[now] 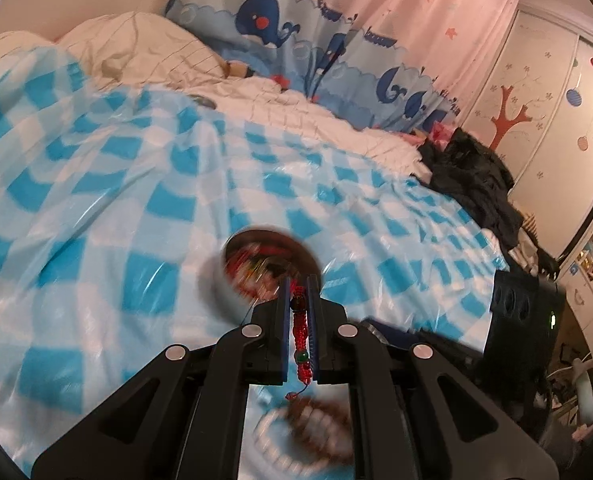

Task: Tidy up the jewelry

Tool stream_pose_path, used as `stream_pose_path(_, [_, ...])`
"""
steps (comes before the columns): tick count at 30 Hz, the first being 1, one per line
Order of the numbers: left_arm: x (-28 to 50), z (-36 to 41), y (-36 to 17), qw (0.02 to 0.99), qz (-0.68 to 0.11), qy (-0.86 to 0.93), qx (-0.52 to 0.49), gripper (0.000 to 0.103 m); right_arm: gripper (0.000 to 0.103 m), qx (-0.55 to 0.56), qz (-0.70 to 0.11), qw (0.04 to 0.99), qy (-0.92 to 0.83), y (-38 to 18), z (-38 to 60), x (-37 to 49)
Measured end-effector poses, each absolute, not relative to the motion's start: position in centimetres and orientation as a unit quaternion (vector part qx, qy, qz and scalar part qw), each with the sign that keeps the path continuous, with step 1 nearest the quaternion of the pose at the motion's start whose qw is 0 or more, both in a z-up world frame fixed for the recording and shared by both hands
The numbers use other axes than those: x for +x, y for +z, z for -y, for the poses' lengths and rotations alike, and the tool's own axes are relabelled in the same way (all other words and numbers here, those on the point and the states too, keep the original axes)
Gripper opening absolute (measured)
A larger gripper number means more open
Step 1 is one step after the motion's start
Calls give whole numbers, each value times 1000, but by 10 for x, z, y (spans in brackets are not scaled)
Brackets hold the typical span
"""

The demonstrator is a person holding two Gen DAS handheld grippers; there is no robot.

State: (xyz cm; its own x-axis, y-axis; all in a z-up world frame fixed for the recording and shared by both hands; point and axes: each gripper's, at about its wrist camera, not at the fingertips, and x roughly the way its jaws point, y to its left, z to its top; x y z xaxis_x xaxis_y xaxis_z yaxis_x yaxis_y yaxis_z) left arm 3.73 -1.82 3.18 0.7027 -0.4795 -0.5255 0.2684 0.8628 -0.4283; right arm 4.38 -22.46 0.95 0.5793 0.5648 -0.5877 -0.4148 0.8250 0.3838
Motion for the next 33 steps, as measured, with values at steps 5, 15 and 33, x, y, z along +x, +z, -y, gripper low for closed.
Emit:
stream_pose_path(5, [74,32,36,907,-307,-212,-194,7,67,107,-360,888,264,13,231,53])
stream_pose_path(15, [96,15,14,898,-350,-144,-224,46,67,51,-330,906,259,25,206,81])
stream_pose_path(33, [22,-22,6,905,-367,-68,-206,69,89,35,-360,913,191,3,228,54])
